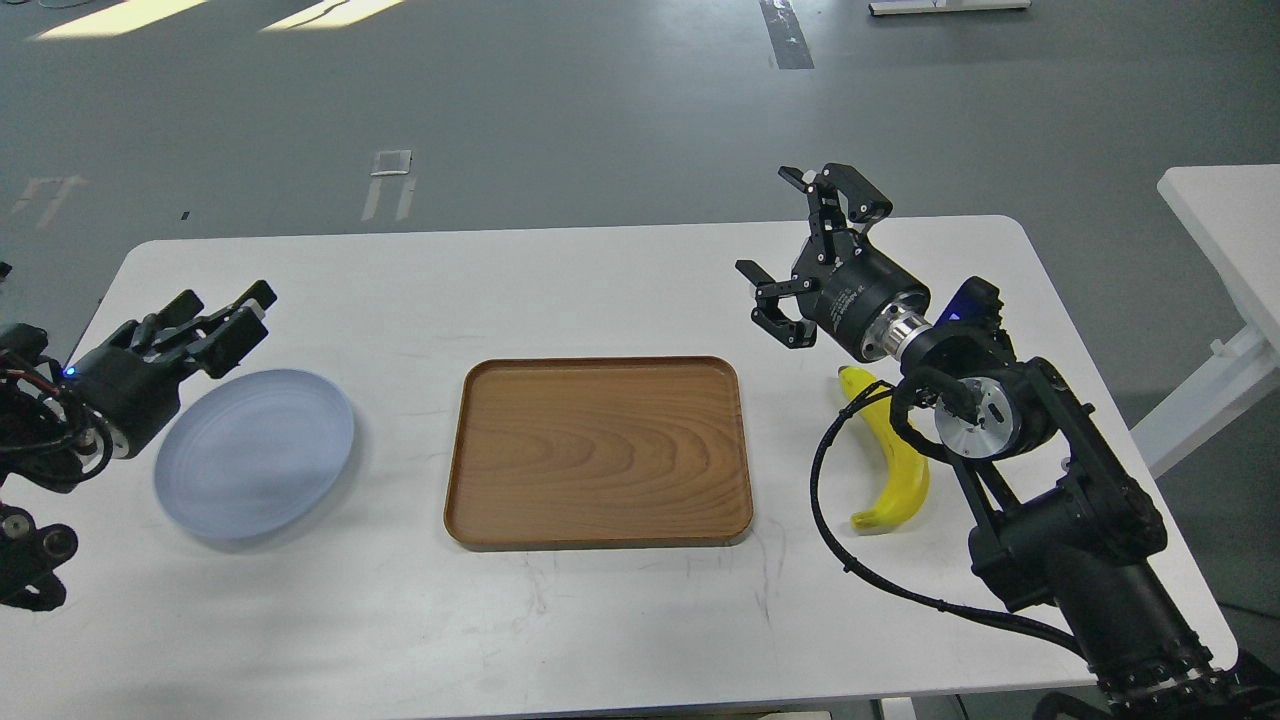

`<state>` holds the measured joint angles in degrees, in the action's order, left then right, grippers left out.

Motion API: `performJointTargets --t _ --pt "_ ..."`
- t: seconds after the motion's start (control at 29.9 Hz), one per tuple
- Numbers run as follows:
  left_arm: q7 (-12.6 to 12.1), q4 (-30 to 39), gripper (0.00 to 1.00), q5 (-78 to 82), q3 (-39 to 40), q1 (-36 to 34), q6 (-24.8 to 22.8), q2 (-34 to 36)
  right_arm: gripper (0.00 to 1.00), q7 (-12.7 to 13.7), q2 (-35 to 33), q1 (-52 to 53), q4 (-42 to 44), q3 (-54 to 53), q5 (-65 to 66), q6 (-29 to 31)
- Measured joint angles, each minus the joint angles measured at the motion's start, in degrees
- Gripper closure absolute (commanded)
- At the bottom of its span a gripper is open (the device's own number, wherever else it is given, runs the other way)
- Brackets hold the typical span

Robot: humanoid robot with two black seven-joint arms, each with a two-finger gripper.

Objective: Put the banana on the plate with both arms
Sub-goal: 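Lower the left gripper to the pale blue plate's edge and grasp it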

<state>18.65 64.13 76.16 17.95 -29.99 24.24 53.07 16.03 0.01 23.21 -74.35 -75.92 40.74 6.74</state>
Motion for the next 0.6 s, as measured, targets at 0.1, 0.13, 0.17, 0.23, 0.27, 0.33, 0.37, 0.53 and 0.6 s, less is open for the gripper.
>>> performJointTargets --t 0.1,0.13,0.17,0.23,0.27,0.33,0.37,0.53,0.6 --pt "0.19 -4.23 0.02 -0.77 -0.99 1.51 0.49 -0.11 0.0 -0.17 0.0 -0.14 0.0 -0.02 -0.03 0.0" --pt "0.28 -5.01 0.02 -0.89 -1.21 2.29 0.75 -0.12 0.0 -0.19 0.0 -0.26 0.0 -0.03 -0.03 0.0" --pt "0.34 -5.4 0.02 -0.94 -1.38 2.82 0.9 -0.14 0.0 -0.2 0.0 -0.34 0.0 -0.05 -0.04 0.0" --pt "0.99 -6.4 0.02 -0.92 -1.58 4.01 1.46 -0.18 0.0 -0.21 0.0 -0.44 -0.2 -0.16 -0.04 0.0" --pt "1.58 -7.14 0.02 -0.87 -1.72 4.64 1.83 -0.22 0.0 -0.22 0.0 -0.51 -0.32 -0.29 -0.05 0.0" --pt "3.09 -9.32 0.02 -0.8 -2.25 5.67 2.94 -0.81 0.0 -0.22 0.0 -0.69 -0.38 -0.4 -0.05 0.0" --pt "3.84 -10.52 0.02 -0.78 -2.62 6.0 3.31 -1.4 0.0 -0.22 0.0 -0.75 -0.39 -0.42 -0.05 0.01" --pt "5.45 -15.23 0.02 -0.75 -5.24 6.32 3.74 -4.29 0.0 -0.22 0.0 -0.94 -0.46 -0.47 -0.05 0.03" --pt "5.63 -16.75 0.02 -0.75 -5.99 6.33 3.75 -5.19 0.0 -0.22 0.0 -0.97 -0.49 -0.53 -0.05 0.03"
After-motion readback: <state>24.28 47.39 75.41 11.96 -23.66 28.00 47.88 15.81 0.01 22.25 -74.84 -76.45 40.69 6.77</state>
